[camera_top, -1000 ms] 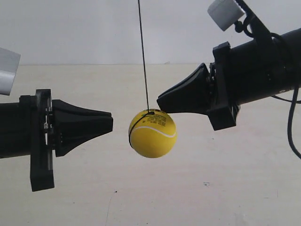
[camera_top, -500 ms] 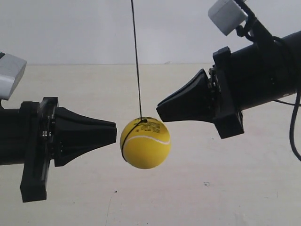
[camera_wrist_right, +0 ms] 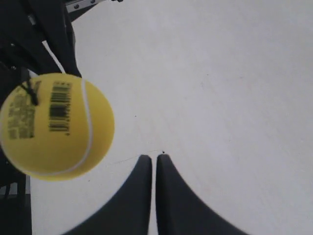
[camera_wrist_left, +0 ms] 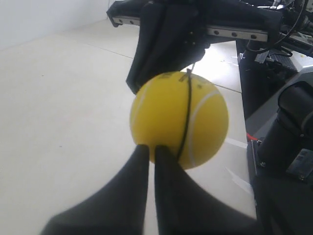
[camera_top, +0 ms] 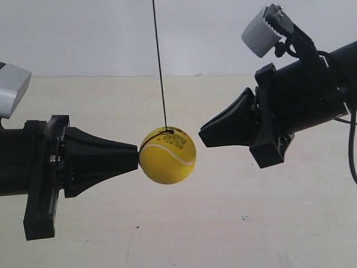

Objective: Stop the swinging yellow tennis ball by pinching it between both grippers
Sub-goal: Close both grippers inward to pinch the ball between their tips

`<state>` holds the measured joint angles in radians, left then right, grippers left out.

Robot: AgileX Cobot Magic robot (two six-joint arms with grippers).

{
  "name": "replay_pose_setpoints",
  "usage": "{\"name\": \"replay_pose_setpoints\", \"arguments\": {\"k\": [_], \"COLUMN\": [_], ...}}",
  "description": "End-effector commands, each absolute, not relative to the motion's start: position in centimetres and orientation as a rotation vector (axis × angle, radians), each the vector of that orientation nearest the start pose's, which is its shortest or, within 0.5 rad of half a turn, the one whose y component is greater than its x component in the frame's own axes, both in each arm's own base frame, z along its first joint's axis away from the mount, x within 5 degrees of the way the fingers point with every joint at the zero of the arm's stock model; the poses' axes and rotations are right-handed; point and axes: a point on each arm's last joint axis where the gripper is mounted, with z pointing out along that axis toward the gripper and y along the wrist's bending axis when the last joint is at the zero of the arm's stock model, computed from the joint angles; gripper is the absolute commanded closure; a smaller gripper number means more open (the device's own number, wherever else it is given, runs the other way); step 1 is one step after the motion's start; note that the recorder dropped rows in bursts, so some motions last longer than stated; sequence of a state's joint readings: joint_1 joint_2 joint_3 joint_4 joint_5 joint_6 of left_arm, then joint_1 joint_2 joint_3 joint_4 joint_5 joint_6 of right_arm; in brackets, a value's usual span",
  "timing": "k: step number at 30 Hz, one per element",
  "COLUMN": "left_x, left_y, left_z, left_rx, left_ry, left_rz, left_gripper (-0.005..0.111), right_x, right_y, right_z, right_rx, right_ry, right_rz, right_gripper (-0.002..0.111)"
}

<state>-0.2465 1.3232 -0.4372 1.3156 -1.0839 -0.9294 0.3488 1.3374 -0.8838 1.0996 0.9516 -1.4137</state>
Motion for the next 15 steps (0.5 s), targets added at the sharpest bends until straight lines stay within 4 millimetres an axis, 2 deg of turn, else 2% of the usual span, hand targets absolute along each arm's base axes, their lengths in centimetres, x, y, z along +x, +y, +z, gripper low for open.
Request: {"name": "replay_pose_setpoints", "arguments": {"k": [1, 9, 15], "left_x": [17.7, 17.7, 17.7], "left_y": [-12.7, -12.7, -12.7], "left_z": [22.7, 22.7, 22.7], "left_rx": [1.009, 1.009, 1.009], "left_ry": [1.574, 1.574, 1.574], "left_rz": [-1.075, -1.075, -1.075], "left_gripper": [0.102, 0.102, 0.102], "right_x": [20.3, 18.4, 18.2], "right_y": [14.5, 14.2, 14.3], "right_z": [29.3, 30.6, 30.8], "right_rx": [-1.356, -1.432, -1.435], "right_ry": [1.88, 1.826, 1.813], "right_rz": [0.893, 0.96, 1.001], "right_gripper": [0.108, 0.108, 0.108]}}
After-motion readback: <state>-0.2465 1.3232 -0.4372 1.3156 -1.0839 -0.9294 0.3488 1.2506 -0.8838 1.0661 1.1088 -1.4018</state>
